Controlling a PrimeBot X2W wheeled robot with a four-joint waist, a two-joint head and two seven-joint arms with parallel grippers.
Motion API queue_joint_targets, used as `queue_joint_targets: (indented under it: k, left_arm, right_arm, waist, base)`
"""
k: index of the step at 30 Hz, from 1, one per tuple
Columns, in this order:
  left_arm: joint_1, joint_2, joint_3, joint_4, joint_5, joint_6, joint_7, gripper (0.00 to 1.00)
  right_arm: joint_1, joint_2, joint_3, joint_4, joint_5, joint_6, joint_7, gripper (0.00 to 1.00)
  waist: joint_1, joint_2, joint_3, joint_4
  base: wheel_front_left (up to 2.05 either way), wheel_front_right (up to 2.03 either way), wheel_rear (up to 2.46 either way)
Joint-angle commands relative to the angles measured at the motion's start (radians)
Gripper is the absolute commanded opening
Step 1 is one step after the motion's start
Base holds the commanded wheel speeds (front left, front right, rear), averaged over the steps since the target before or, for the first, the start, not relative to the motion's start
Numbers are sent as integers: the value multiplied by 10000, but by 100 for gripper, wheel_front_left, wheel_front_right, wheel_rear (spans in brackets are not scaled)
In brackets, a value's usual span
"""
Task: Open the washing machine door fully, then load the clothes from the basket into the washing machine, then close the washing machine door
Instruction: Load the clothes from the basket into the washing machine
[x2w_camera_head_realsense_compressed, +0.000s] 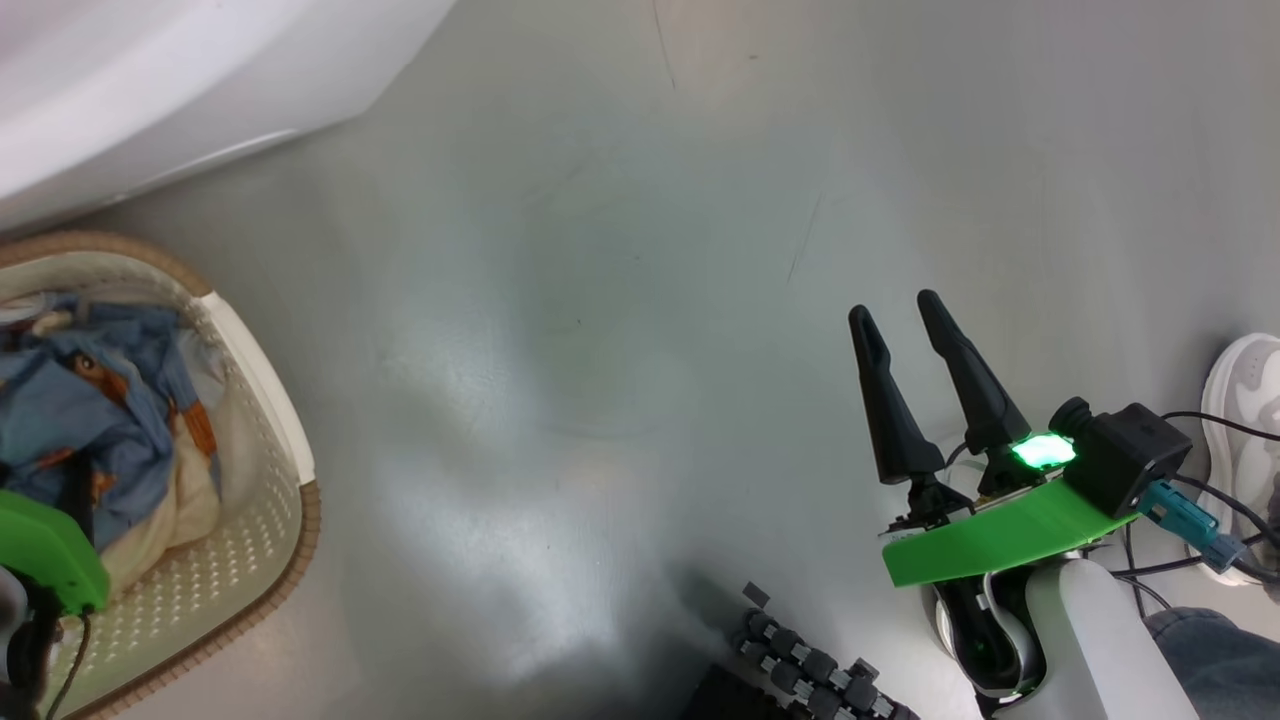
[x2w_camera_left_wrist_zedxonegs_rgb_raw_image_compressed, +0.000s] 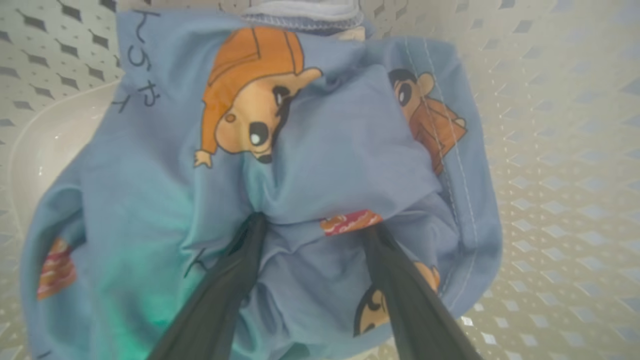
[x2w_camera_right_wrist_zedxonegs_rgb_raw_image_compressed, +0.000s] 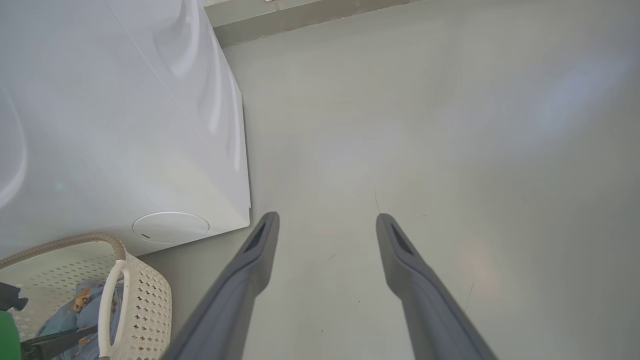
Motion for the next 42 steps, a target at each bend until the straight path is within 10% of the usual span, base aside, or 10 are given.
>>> queue_joint_targets:
  k: [1, 3, 4, 8, 42]
  left_arm:
    - [-5, 328, 163, 26, 113, 66, -103, 100]
    - [-86, 321, 107, 71, 157, 86, -186, 83]
    - [-124, 306, 81, 94, 173, 94, -228, 55]
    - [-261, 255, -28, 200, 237, 106, -371, 0]
    - [1031, -1185, 413, -557, -339, 28, -1301, 0]
  right_arm:
    - [84, -122, 229, -208, 89, 16, -118, 100]
    - [64, -122, 231, -215, 86, 16, -118, 100]
    - [55, -122, 229, -220, 83, 16, -118, 100]
    - [23, -122, 213, -237, 70, 16, -118, 100]
    - [331, -122, -515, 40, -767, 16, -118, 100]
  waist:
    - [0, -1, 90, -23]
    - [0, -1, 155, -27]
    - [0, -1, 183, -26]
    - [0, -1, 277, -16]
    - [0, -1, -2142, 1645]
  base:
    - [0, 0, 0]
    - [0, 0, 0]
    - [0, 0, 0]
    - [0, 0, 0]
    - [0, 0, 0]
